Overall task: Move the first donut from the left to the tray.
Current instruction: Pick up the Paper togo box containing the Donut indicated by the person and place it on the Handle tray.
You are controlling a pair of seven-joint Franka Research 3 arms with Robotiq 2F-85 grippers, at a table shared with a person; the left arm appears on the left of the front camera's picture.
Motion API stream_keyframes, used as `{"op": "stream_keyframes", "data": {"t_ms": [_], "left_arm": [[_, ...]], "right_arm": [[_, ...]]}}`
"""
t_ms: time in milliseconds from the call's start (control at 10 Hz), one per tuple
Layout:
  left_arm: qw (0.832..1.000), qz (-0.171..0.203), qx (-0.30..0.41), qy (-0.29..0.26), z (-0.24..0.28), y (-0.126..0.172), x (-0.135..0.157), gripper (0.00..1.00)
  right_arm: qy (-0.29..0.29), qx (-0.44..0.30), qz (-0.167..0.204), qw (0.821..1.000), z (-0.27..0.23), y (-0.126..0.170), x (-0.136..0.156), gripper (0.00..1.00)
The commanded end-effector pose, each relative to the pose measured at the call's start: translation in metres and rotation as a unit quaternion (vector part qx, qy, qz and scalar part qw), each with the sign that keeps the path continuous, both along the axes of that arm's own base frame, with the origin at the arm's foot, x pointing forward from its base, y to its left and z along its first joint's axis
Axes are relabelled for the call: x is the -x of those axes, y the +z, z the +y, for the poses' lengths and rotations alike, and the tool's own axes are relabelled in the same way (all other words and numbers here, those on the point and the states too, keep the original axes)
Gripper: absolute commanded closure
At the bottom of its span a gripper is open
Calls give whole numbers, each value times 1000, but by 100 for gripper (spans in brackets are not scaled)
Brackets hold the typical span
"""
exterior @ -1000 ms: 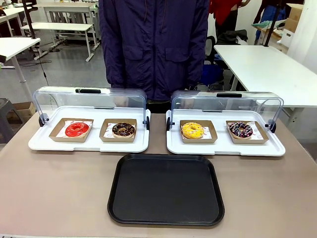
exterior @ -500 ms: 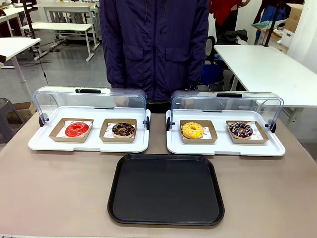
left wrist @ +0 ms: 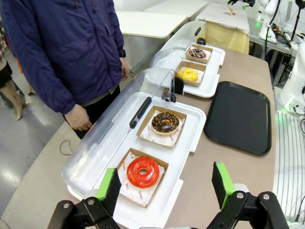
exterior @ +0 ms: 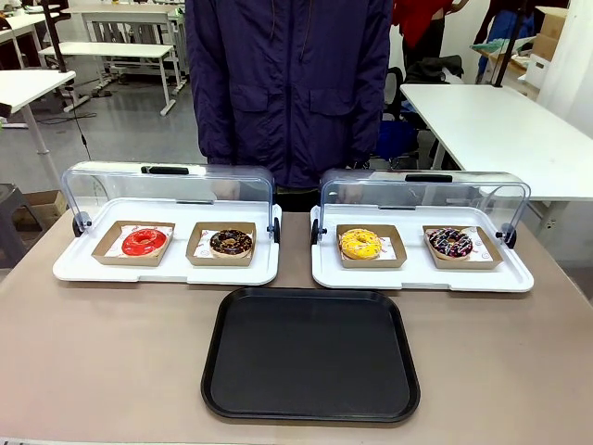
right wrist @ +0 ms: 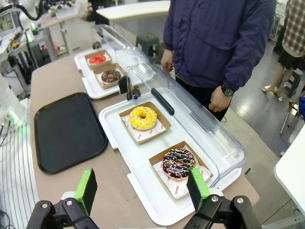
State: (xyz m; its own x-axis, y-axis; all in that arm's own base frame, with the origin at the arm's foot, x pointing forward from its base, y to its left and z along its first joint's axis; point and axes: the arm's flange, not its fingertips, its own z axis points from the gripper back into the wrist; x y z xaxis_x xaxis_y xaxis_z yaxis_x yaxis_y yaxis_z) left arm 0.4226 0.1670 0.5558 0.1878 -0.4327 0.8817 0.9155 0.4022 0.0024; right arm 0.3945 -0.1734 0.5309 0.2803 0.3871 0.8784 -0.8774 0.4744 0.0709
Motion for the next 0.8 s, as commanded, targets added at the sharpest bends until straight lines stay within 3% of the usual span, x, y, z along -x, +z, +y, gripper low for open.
{"op": "stream_keyframes", "data": {"t_ms": [0,700], "left_arm": [[1000,-6,10,-4,0,0,-1,0],[1000,-6,10,-4,0,0,-1,0]], "right_arm": [[5,-8,-16,1000,0,0,-2,0],[5,-8,-16,1000,0,0,-2,0]]}}
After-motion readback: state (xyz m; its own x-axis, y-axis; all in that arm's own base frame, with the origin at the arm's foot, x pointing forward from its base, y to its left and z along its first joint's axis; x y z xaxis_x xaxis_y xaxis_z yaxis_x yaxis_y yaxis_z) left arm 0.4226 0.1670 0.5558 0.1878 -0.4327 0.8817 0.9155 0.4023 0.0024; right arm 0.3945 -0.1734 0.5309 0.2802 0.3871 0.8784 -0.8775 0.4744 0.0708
